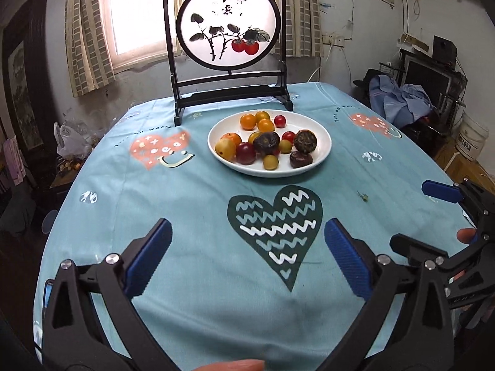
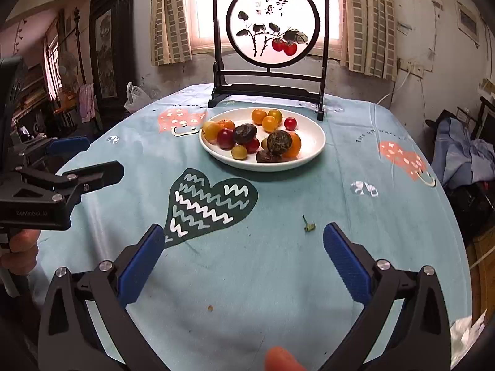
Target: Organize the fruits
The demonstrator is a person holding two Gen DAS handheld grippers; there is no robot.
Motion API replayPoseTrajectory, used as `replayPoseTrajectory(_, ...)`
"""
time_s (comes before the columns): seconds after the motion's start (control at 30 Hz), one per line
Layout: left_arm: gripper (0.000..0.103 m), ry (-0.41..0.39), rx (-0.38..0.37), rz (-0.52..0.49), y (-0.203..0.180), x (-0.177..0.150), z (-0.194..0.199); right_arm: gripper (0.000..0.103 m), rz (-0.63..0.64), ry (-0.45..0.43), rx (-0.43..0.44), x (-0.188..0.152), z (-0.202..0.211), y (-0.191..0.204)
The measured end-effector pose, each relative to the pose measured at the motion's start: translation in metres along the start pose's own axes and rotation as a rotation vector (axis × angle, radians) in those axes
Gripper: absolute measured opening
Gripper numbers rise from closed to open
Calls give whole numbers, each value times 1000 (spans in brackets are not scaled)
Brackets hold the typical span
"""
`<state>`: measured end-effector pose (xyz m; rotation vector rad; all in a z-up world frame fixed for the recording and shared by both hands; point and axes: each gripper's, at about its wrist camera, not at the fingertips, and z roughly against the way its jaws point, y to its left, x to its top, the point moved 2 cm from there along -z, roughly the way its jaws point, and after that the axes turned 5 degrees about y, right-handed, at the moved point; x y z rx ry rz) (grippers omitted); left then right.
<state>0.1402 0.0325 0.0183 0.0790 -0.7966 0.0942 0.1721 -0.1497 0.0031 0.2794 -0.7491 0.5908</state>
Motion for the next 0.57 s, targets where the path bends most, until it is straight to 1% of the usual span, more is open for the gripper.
replayPoseTrajectory(0.23, 101, -7, -4, 11, 1, -9, 11, 102, -7, -10, -9, -8, 14, 1)
replayPoseTrajectory(0.57, 101, -14, 4, 17, 2, -12, 16, 102, 1, -13, -11, -9, 17, 5)
